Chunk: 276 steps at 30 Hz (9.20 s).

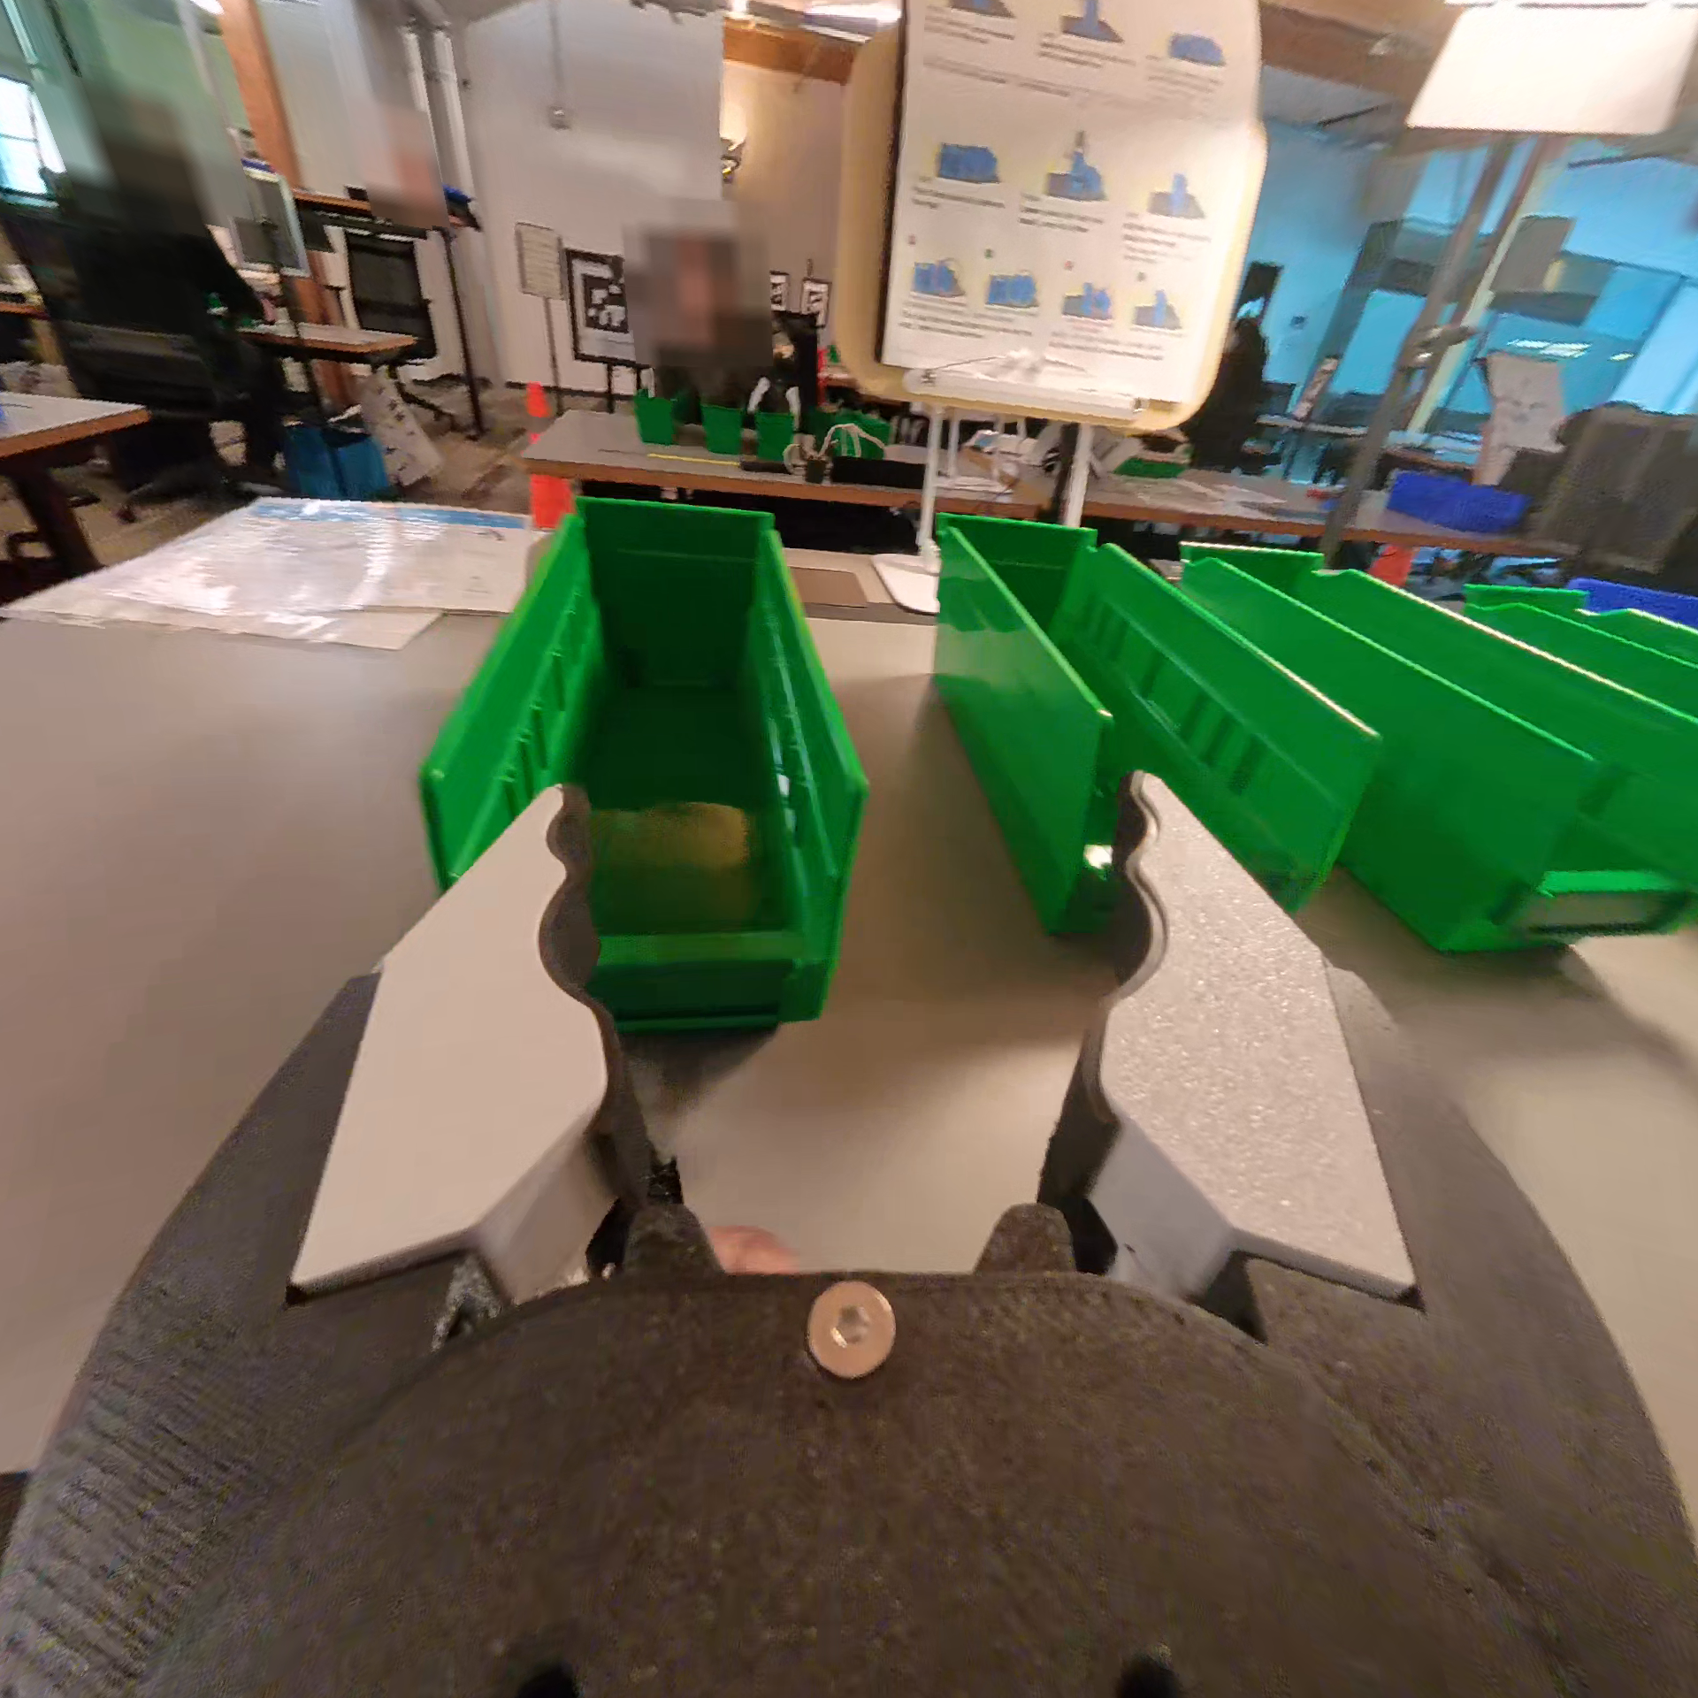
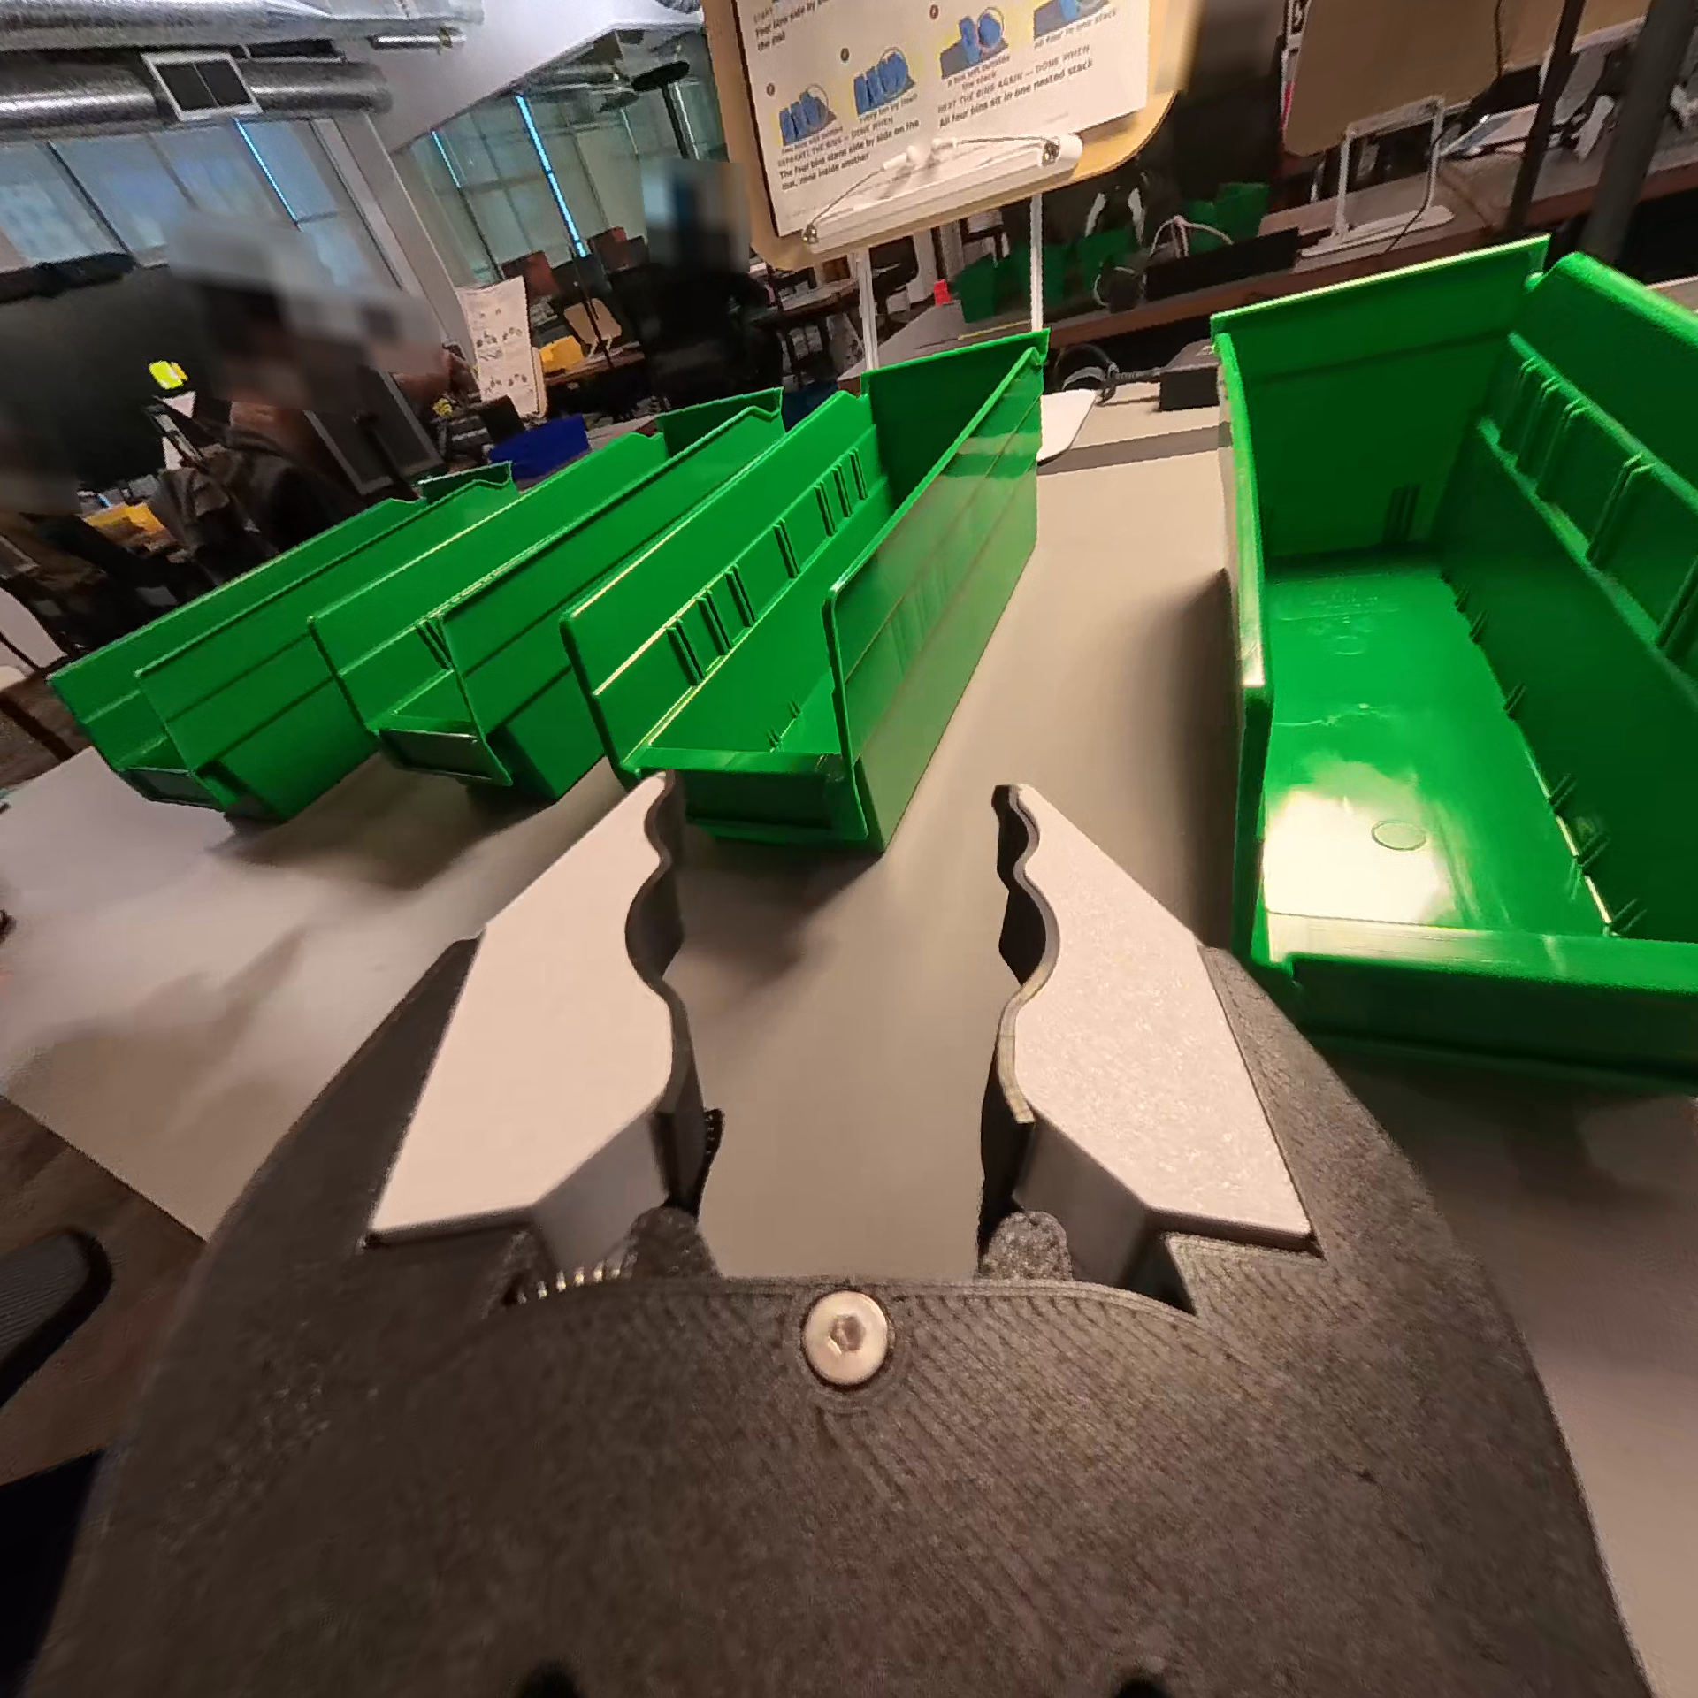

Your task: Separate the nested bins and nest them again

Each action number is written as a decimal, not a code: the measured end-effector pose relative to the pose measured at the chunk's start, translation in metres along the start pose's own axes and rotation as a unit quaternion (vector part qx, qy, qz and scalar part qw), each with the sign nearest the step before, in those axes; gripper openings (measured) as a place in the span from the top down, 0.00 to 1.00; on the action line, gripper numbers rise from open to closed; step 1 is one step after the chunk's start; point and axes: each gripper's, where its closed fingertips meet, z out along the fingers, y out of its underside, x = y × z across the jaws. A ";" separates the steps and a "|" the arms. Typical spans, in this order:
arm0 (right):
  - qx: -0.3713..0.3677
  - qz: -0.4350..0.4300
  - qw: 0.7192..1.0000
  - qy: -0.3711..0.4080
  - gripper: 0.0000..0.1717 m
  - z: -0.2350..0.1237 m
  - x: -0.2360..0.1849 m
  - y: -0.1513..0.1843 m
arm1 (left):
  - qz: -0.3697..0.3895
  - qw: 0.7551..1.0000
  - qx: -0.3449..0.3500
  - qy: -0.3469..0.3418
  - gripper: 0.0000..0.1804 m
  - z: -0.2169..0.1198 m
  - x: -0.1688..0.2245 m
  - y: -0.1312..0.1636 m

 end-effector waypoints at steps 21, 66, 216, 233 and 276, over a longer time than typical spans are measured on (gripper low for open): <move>-0.007 -0.011 1.000 -0.023 0.49 -0.026 -0.009 -0.035 | -0.003 1.000 0.025 0.001 0.39 0.016 -0.017 0.012; -0.420 -0.071 0.901 0.082 0.25 0.076 0.151 -0.045 | 0.028 0.974 -0.161 0.155 0.63 0.003 0.064 0.073; -0.024 0.132 0.990 -0.052 0.44 0.032 0.025 0.000 | 0.146 0.867 -0.471 0.072 0.20 0.231 0.130 0.041; -0.017 0.132 0.989 -0.057 0.46 0.030 0.024 -0.003 | 0.245 0.804 -0.533 0.098 0.23 0.213 0.117 0.056; -0.005 0.142 0.987 -0.072 0.46 0.027 0.023 -0.006 | -0.076 0.893 -0.408 0.176 0.40 0.204 0.305 -0.059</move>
